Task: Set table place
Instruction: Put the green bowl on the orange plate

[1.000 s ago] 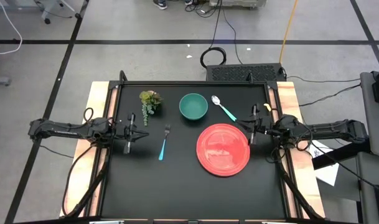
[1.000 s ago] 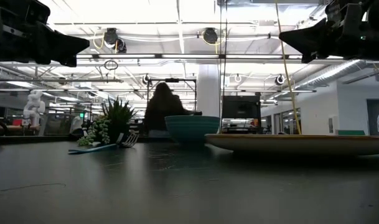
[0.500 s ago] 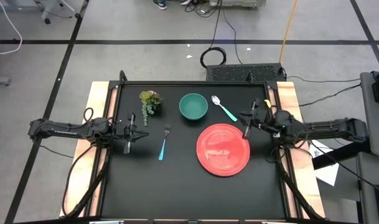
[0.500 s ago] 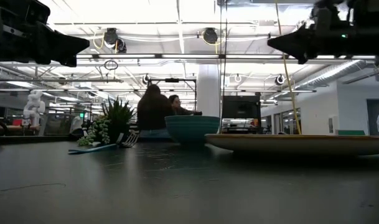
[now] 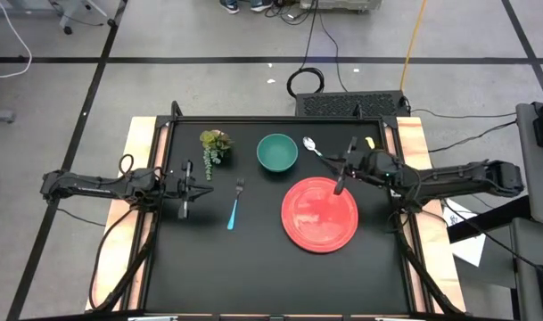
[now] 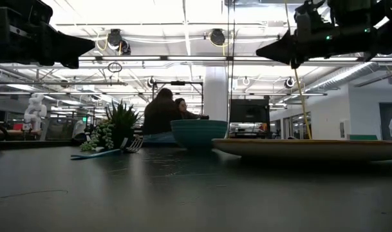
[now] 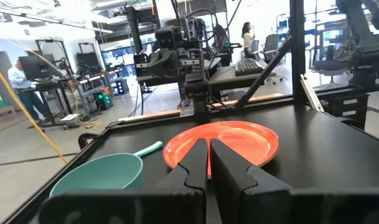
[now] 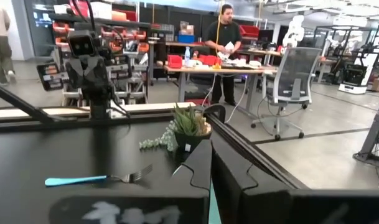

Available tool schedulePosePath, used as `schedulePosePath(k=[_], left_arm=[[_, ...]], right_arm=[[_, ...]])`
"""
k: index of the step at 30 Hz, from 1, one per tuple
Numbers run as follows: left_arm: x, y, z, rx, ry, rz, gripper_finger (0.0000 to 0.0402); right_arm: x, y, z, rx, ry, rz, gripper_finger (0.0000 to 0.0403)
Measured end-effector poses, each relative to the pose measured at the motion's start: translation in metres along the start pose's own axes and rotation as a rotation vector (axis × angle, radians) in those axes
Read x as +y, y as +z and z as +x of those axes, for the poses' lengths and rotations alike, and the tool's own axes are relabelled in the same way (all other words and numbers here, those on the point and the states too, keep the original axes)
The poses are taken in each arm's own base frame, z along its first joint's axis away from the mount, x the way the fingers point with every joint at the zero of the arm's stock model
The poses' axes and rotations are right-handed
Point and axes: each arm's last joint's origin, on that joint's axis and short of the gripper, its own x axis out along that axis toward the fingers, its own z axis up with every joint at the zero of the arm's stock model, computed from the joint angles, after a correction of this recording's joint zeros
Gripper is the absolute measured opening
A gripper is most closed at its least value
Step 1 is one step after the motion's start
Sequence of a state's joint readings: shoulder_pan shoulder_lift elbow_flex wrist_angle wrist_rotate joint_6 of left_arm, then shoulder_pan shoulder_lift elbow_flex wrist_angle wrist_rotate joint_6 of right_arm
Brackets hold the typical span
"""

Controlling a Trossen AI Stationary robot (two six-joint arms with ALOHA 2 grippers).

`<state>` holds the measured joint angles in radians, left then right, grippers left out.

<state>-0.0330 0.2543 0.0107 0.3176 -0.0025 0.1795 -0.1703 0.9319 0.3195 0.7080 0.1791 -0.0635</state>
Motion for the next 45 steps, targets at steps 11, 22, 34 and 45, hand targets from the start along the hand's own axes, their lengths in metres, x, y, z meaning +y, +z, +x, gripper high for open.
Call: schedulePosePath(k=[11, 22, 34, 45], left_arm=[[0.000, 0.000, 0.000, -0.001, 0.000, 0.000, 0.0024], [0.000, 0.000, 0.000, -0.002, 0.001, 0.052, 0.0024], [0.000, 0.000, 0.000, 0.004, 0.000, 0.048, 0.0024], [0.000, -0.001, 0.000, 0.007, 0.000, 0.048, 0.0024]], right_arm=[[-0.001, -0.003, 0.018, 0.024, -0.020, 0.072, 0.0000], [-0.009, 0.024, 0.072, 0.124, -0.020, 0.014, 0.0000], [-0.019, 0.009, 0.096, 0.128, -0.025, 0.050, 0.0000], [-0.022, 0.013, 0.103, 0.173, -0.036, 0.046, 0.0000]])
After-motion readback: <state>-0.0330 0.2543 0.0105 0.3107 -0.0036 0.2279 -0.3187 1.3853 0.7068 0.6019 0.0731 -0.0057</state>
